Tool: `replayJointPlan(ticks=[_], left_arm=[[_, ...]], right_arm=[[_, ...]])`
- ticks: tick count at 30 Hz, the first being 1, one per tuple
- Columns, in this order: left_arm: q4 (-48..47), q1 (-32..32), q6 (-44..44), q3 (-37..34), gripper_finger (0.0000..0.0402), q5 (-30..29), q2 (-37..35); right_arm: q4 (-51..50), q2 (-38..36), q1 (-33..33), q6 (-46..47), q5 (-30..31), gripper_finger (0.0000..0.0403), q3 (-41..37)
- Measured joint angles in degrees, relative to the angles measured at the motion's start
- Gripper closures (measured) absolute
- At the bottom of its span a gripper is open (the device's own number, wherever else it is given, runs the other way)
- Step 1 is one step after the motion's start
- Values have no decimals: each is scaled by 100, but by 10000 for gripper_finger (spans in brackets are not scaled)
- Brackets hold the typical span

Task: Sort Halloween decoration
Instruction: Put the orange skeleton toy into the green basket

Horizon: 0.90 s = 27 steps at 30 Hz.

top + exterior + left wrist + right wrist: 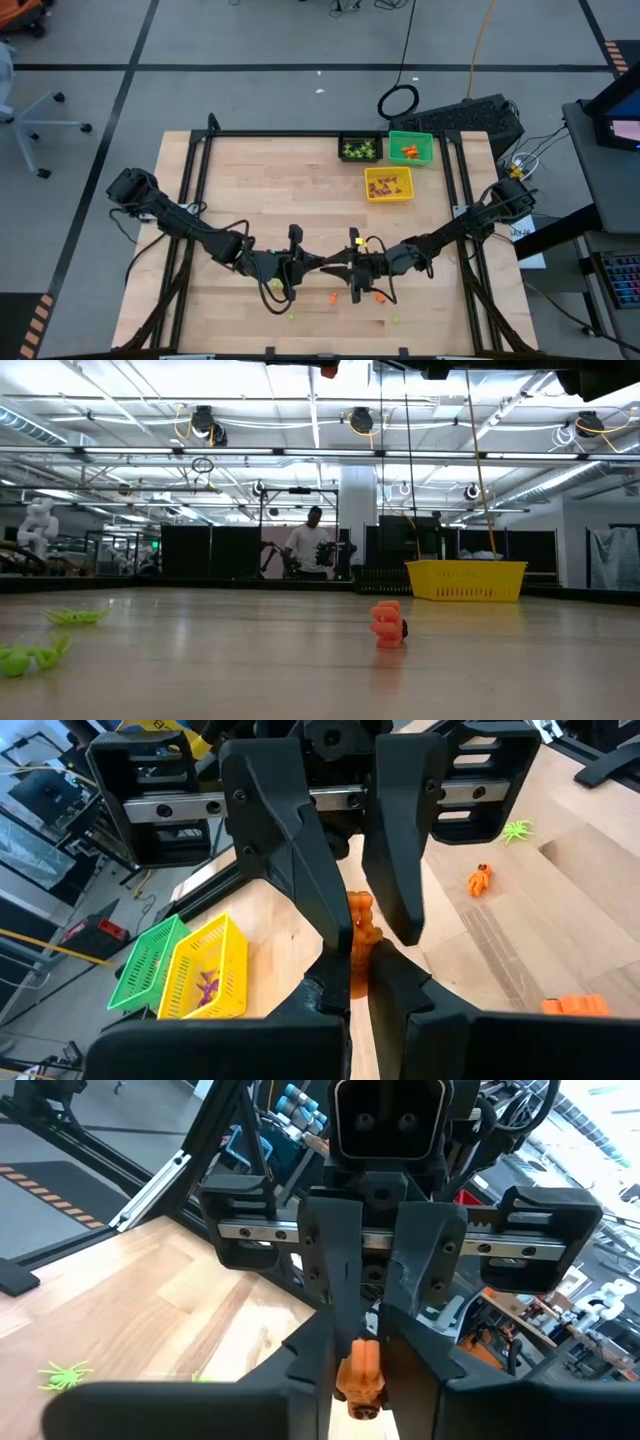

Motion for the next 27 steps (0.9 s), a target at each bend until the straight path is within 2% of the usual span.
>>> replayJointPlan(ticks=[11,20,23,27], left_arm=[[-28,0,2,0,392,4,0],[-28,0,-9,0,390,92,0],[-39,-7,-136,0,363,176,0],[-7,-11,-530,0,284,260,0]], right_arm=[[-2,0,0,-7,-7,390,0],[-18,0,0,0,-15,401,0],[-31,0,0,40,-20,401,0],[-70,0,0,151,-4,402,0]])
